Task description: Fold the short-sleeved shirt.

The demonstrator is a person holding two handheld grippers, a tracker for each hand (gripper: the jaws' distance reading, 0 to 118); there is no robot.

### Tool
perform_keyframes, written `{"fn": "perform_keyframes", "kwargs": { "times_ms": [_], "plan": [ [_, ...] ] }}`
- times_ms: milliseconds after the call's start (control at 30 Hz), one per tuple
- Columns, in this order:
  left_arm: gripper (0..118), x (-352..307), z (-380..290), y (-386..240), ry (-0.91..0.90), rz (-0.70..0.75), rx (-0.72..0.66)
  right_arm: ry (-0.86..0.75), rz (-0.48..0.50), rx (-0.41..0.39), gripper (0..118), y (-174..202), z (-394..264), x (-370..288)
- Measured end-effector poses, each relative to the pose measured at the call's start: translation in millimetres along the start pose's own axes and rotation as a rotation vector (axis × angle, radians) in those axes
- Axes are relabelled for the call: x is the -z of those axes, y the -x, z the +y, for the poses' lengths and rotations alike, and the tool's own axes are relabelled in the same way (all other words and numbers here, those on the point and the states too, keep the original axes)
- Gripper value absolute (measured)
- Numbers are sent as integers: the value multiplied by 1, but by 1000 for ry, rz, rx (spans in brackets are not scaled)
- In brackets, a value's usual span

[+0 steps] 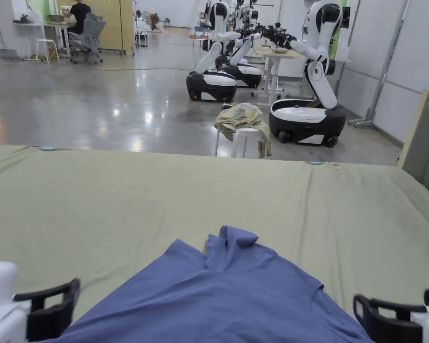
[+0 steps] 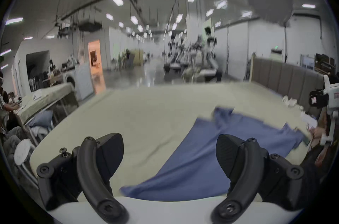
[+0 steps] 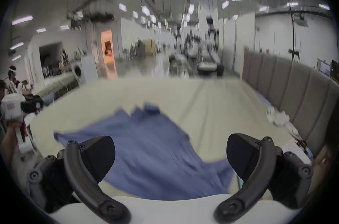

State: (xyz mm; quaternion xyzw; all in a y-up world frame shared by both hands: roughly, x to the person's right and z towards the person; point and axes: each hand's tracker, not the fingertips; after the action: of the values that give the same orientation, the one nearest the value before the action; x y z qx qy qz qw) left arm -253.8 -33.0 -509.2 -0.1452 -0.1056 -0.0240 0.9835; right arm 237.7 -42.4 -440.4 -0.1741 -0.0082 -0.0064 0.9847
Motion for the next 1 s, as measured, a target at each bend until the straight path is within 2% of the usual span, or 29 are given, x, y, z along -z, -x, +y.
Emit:
{"fn": "perform_keyframes", "kwargs": {
  "times_ms": [67,100,133,167,200,300,333,533,567,600,633,667,800,933,967,1000],
  "plan": [
    [100,1,12,-32,-79,11,9,-142,-13,8,113,33,7,-2],
    [91,3,14,-47,-109,31,38,-194,-18,2,100,48,9,-2],
    [41,6,8,-55,-115,50,67,-222,-19,-8,56,60,9,1],
    [5,10,8,-63,-110,79,85,-213,-12,-6,13,68,7,4],
    [5,12,9,-70,-102,90,88,-199,0,-3,1,76,9,8],
    [5,24,0,-53,-44,49,54,-159,-24,-25,1,93,6,26],
    [5,24,0,-44,-15,21,39,-146,3,-28,1,95,6,29],
    [5,12,-22,52,131,160,-19,-90,54,-32,1,108,-4,51],
    [14,11,-28,72,162,183,-33,-75,62,-27,1,111,-3,53],
    [40,10,-36,93,184,192,-52,-58,71,-23,1,113,-7,59],
    [83,10,-43,110,217,193,-67,-46,77,-19,1,115,-10,64],
    [103,8,-48,111,263,192,-87,-33,81,-17,1,118,-13,70],
    [104,27,-82,135,383,203,-135,32,94,-23,1,131,-25,94],
    [104,60,-115,130,478,113,-177,99,96,-22,1,136,-34,116],
    [103,69,-122,127,486,101,-175,116,91,-28,1,136,-36,122],
    [96,77,-126,125,514,78,-181,131,83,-35,1,135,-37,127]
  ]
}}
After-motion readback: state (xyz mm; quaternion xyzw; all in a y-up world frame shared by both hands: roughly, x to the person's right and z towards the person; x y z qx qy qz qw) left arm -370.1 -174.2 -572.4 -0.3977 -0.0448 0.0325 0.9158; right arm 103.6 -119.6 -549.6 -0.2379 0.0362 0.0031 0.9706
